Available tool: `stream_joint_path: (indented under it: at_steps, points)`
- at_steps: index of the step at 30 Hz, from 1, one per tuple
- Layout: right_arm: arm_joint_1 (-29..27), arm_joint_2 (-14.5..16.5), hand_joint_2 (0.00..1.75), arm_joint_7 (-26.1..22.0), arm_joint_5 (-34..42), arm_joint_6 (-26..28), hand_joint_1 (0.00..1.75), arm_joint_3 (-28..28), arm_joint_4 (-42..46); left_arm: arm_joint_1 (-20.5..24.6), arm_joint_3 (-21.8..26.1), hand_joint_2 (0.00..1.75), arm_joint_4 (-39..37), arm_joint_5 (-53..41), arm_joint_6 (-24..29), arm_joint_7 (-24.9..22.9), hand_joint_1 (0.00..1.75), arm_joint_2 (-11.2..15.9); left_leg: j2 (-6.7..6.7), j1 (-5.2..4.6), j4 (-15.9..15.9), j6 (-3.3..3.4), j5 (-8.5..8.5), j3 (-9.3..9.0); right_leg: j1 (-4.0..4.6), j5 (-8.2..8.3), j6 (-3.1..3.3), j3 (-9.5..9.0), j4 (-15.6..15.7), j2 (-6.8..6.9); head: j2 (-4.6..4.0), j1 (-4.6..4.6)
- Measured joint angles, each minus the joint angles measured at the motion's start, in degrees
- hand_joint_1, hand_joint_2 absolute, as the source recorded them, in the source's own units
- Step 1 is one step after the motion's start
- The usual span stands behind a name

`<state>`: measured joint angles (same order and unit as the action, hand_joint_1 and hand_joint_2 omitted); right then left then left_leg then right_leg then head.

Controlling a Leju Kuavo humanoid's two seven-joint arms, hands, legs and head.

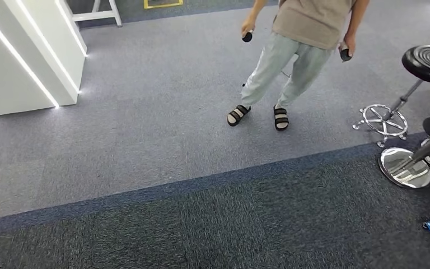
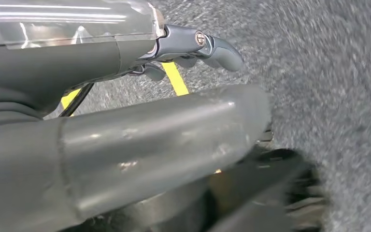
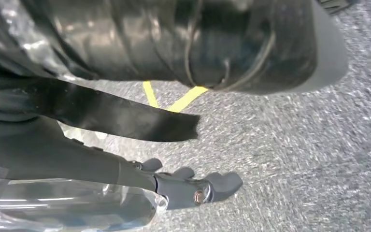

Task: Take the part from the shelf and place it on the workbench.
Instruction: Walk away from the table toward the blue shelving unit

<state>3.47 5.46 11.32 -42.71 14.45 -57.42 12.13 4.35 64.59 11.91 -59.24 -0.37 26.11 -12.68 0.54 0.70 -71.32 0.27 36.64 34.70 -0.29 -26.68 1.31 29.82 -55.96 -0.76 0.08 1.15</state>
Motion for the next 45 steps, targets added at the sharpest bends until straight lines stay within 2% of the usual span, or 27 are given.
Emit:
stream_joint_path:
  at_steps: [1,2,4,6,8,10,12,14,16,17,18,20,22,23,25,26,28,30,32,33,34,36,37,39,42,44,45]
  points:
    - [0.0,0.0,0.00,-0.1,-0.1,-0.2,0.00,0.0,0.0,-0.1,0.0,0.00,0.0,-0.1,0.0,0.1,0.00,0.0,-0.18,0.00,-2.5,0.02,0.49,1.42,0.06,-0.03,0.04,0.05,-0.1,-0.78,0.00,0.00]
    - [0.0,0.0,0.00,-0.1,-0.2,-0.4,0.00,0.0,0.0,-0.2,0.0,0.00,0.0,-0.1,0.0,0.2,0.00,0.0,-0.25,-0.01,-2.7,0.10,-0.30,1.82,0.11,-0.04,0.03,0.04,-0.1,-1.61,0.01,-0.01]
    - [0.0,0.0,0.00,-0.2,-0.4,-0.6,0.00,0.1,0.0,-0.1,0.0,0.00,0.0,-0.1,0.0,0.3,0.00,0.0,-1.14,-0.04,3.7,0.50,-4.69,-0.74,0.14,-0.09,-0.07,-0.17,-0.3,-3.13,0.01,0.00]
    - [0.1,0.1,0.00,-0.2,-0.7,-0.6,0.00,0.2,0.0,0.1,0.0,0.00,0.0,0.1,0.0,0.2,0.00,0.0,-3.25,-0.23,11.7,1.03,-8.22,-4.17,0.17,-0.29,-0.47,-0.30,-0.5,-4.37,0.01,0.01]
    - [0.2,0.1,0.00,-0.2,-0.9,-0.5,0.00,0.3,0.0,0.2,0.0,0.00,0.0,0.5,0.0,-0.3,0.00,0.0,-4.02,-0.52,14.5,1.42,-8.93,-5.39,0.13,-0.46,-1.15,-0.23,-0.6,-5.41,0.01,0.02]
    - [0.2,0.1,0.00,-0.2,-0.9,-0.3,0.00,0.3,0.0,0.4,0.1,0.00,0.0,1.0,-0.1,-0.7,0.00,-0.1,-2.91,-0.41,14.9,1.89,-9.26,-5.69,0.05,-0.53,-1.79,-0.17,-0.7,-5.90,0.01,0.01]
    - [0.2,0.0,0.00,-0.2,-0.9,-0.1,0.00,0.3,0.0,0.4,0.1,0.00,0.0,1.3,-0.1,-1.0,0.00,-0.2,-1.74,-0.11,15.6,2.64,-9.75,-5.93,0.05,-2.19,-2.13,0.91,-3.2,-3.71,0.01,0.08]
    - [0.4,0.0,0.00,-0.1,-1.0,0.0,0.00,0.3,0.0,0.3,0.2,0.00,0.0,1.5,-0.1,-1.3,0.00,-0.3,-0.33,-0.04,15.9,3.07,-9.88,-5.86,-0.14,-6.11,-2.50,4.29,-10.0,-0.73,0.01,0.18]
    - [0.5,0.0,0.00,0.1,-1.1,0.1,0.00,0.3,0.0,0.1,0.4,0.00,0.0,1.8,-0.1,-1.6,0.00,-0.2,1.31,-0.08,15.9,3.02,-9.71,-5.73,-0.53,-8.73,-3.06,7.84,-16.7,0.19,0.01,0.20]
    - [0.5,0.0,0.00,0.1,-1.0,0.1,0.00,0.3,0.0,0.1,0.5,0.00,0.0,2.0,-0.1,-1.6,0.00,-0.2,2.07,-0.09,15.9,2.94,-9.61,-5.71,-0.72,-8.39,-3.30,8.27,-17.4,0.36,0.01,0.20]
    - [0.4,0.0,0.00,0.0,-1.0,0.1,0.00,0.3,0.0,0.0,0.6,0.00,0.0,2.3,-0.2,-1.6,0.00,-0.2,2.74,-0.08,15.9,2.82,-9.52,-5.75,-0.90,-7.12,-3.49,7.64,-16.0,0.61,0.01,0.21]
    - [0.2,-0.1,0.00,-0.3,-1.0,0.2,0.00,0.3,0.0,0.1,1.1,0.00,0.0,3.0,-0.5,-1.4,0.00,-0.1,3.93,-0.05,15.8,2.39,-9.27,-6.10,-1.16,-3.11,-3.62,3.35,-7.8,2.43,0.01,0.21]
    - [0.4,-0.1,0.00,-0.6,-1.0,0.1,0.00,0.3,0.0,0.1,1.5,0.00,0.0,3.3,-0.7,-1.2,0.00,0.0,4.98,-0.22,15.5,1.52,-8.76,-6.54,-1.06,-0.94,-3.19,0.23,-1.8,4.27,0.01,0.19]
    - [0.4,-0.1,0.00,-0.7,-1.0,0.1,0.00,0.3,0.0,0.2,1.7,0.00,0.0,3.4,-0.7,-1.1,0.00,0.0,5.44,-0.30,15.4,1.03,-8.56,-6.75,-0.88,-0.85,-2.80,-0.05,-1.0,4.50,0.01,0.17]
    - [0.4,-0.1,0.00,-0.7,-1.1,0.2,0.00,0.3,0.0,0.6,1.8,0.00,0.0,3.3,-0.7,-1.1,0.00,0.0,6.06,-0.13,15.4,0.11,-8.29,-7.22,-0.68,-0.84,-1.94,0.05,-1.1,3.45,0.01,0.15]
    - [0.4,-0.1,0.00,-0.7,-1.1,0.1,0.00,0.3,0.0,0.8,1.9,0.00,0.0,3.2,-0.7,-1.0,0.00,0.1,5.42,0.03,14.9,-0.29,-7.85,-7.26,-0.73,-0.74,-1.52,0.01,-1.0,2.92,0.01,0.15]
    - [0.5,-0.1,0.00,-0.9,-1.5,0.1,0.00,0.3,0.0,0.8,1.9,0.00,0.0,2.9,-0.7,-0.5,0.00,0.3,2.64,0.28,11.1,-0.82,-5.37,-5.69,-0.91,-0.43,-0.66,-0.03,-0.8,1.88,0.01,0.14]
    - [0.6,-0.2,0.00,-1.2,-1.9,0.2,0.00,0.3,0.0,0.6,2.0,0.00,0.0,2.9,-0.9,0.2,0.00,0.6,0.40,0.30,3.1,-0.90,-1.58,-1.78,-0.62,-0.37,-0.11,0.20,-0.8,0.70,0.01,0.13]
    - [0.6,-0.2,0.00,-1.6,-2.1,0.2,0.00,0.3,0.0,0.2,2.0,0.00,0.0,3.1,-0.9,0.5,0.00,1.0,-0.05,0.24,-2.5,-0.66,-0.37,1.48,-0.18,-0.41,0.11,0.29,-0.9,-0.87,0.01,0.14]
    - [0.6,-0.2,0.00,-1.7,-2.1,0.2,0.00,0.3,0.0,0.1,2.1,0.00,0.0,3.2,-0.7,0.5,0.00,1.2,-0.15,0.12,-2.0,-0.35,-1.56,1.66,0.05,-0.42,0.15,0.22,-0.9,-1.67,0.01,0.14]
    - [0.6,-0.2,0.00,-1.7,-2.0,0.2,0.00,0.3,0.0,0.1,2.2,0.00,0.0,3.3,-0.6,0.5,0.00,1.3,-0.43,-0.06,0.7,0.13,-3.70,0.73,0.26,-0.44,0.17,0.10,-0.9,-2.42,0.01,0.14]
    - [0.6,0.0,0.00,-1.7,-1.9,0.3,0.00,0.3,0.0,0.1,2.4,0.00,0.0,3.4,-0.4,0.4,0.00,1.7,-2.45,-0.61,9.2,1.57,-8.15,-2.67,0.43,-0.47,0.16,-0.11,-0.9,-3.65,0.01,0.14]
    - [0.6,0.1,0.00,-1.6,-1.9,0.3,0.00,0.3,0.0,0.1,2.6,0.00,0.0,3.4,-0.3,0.3,0.00,1.9,-3.58,-0.82,12.3,2.18,-9.34,-3.92,0.40,-0.49,0.13,-0.16,-0.9,-4.02,0.01,0.15]
    - [0.6,0.3,0.00,-1.6,-1.9,0.3,0.00,0.3,-0.1,0.1,2.7,0.00,0.0,3.4,-0.3,0.2,0.00,2.1,-4.91,-1.03,14.4,2.77,-9.68,-4.69,0.29,-0.54,0.05,-0.18,-1.0,-4.31,0.01,0.17]
    - [0.6,0.4,0.00,-1.6,-1.9,0.4,0.00,0.3,-0.1,0.2,2.9,0.00,0.0,3.4,-0.1,0.0,0.00,2.2,-4.22,-1.30,14.7,2.81,-9.57,-4.84,0.46,-0.59,-0.37,-0.03,-0.9,-4.94,0.01,0.12]
    - [0.6,0.4,0.00,-1.6,-1.9,0.6,0.00,0.3,-0.1,0.2,3.0,0.00,0.0,3.4,0.0,-0.1,0.00,2.2,-2.34,-1.05,16.1,3.11,-10.20,-5.56,0.34,-2.32,-1.15,1.21,-3.3,-3.40,0.01,0.09]
    - [0.7,0.3,0.00,-1.5,-1.9,0.6,0.00,0.3,-0.1,0.2,3.0,0.00,0.0,3.4,0.1,-0.1,0.00,2.2,-1.38,-0.86,16.7,3.27,-10.49,-5.93,0.23,-3.98,-1.57,2.58,-6.0,-2.12,0.01,0.14]
